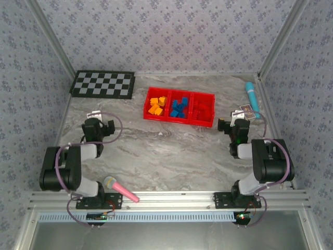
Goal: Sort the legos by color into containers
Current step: Reset both arms
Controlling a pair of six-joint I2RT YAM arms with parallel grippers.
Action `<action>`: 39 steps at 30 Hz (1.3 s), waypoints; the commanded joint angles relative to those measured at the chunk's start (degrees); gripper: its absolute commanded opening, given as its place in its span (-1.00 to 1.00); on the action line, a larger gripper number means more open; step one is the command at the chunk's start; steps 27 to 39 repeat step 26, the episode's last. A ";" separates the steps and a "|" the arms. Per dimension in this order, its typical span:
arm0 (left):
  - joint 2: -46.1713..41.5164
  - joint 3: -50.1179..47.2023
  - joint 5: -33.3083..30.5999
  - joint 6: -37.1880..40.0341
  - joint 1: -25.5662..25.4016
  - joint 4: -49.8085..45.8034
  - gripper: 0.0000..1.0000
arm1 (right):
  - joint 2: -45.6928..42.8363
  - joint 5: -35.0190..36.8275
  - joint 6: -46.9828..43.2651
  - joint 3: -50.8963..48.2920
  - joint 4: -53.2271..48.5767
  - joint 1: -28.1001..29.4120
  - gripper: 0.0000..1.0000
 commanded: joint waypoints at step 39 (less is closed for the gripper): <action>2.12 0.57 4.20 0.87 -0.10 7.69 1.00 | -0.23 0.60 0.86 0.94 0.37 -0.03 0.99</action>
